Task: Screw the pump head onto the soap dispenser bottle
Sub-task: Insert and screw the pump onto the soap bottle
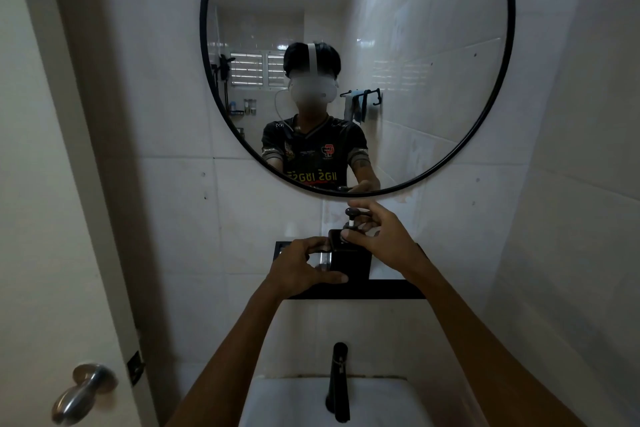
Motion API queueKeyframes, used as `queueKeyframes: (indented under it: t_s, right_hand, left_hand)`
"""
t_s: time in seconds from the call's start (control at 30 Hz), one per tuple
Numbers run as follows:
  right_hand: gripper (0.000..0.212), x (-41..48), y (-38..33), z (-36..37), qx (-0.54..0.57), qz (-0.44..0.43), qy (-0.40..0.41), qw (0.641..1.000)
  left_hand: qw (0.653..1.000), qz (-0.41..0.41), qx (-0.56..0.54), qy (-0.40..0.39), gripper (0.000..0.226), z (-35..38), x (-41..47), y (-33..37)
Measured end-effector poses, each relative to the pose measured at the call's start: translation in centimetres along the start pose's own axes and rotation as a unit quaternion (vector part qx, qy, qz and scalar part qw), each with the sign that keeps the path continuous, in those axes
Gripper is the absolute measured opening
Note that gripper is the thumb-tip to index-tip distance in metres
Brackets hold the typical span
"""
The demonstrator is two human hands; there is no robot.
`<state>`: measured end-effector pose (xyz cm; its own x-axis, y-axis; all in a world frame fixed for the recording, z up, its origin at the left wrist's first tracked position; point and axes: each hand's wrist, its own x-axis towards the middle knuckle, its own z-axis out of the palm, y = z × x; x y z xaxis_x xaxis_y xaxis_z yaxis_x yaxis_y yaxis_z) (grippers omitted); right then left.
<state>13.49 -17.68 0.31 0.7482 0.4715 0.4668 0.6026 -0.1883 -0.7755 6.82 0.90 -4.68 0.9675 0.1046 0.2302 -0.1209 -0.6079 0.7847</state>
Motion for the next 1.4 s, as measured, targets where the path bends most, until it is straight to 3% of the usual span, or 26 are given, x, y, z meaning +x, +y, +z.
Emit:
queueKeyframes:
  t_s: [0.3, 0.97, 1.13, 1.4]
  right_hand:
    - [0.037, -0.2, 0.2, -0.1, -0.008, 0.002, 0.004, 1.0]
    - [0.04, 0.2, 0.9, 0.6, -0.004, -0.018, 0.004, 1.0]
    - [0.043, 0.4, 0.7, -0.4, 0.069, 0.004, -0.05, 0.996]
    - [0.036, 1.3, 0.9, -1.9, 0.068, 0.01, -0.107, 0.992]
  left_hand:
    - [1.0, 0.009, -0.013, 0.0, 0.086, -0.1, 0.0, -0.1]
    - [1.0, 0.024, -0.004, 0.007, 0.083, -0.3, 0.0, -0.3]
    - [1.0, 0.025, -0.005, -0.003, 0.081, 0.0, 0.1, -0.2]
    - [1.0, 0.026, -0.01, -0.001, 0.081, 0.1, 0.1, -0.6]
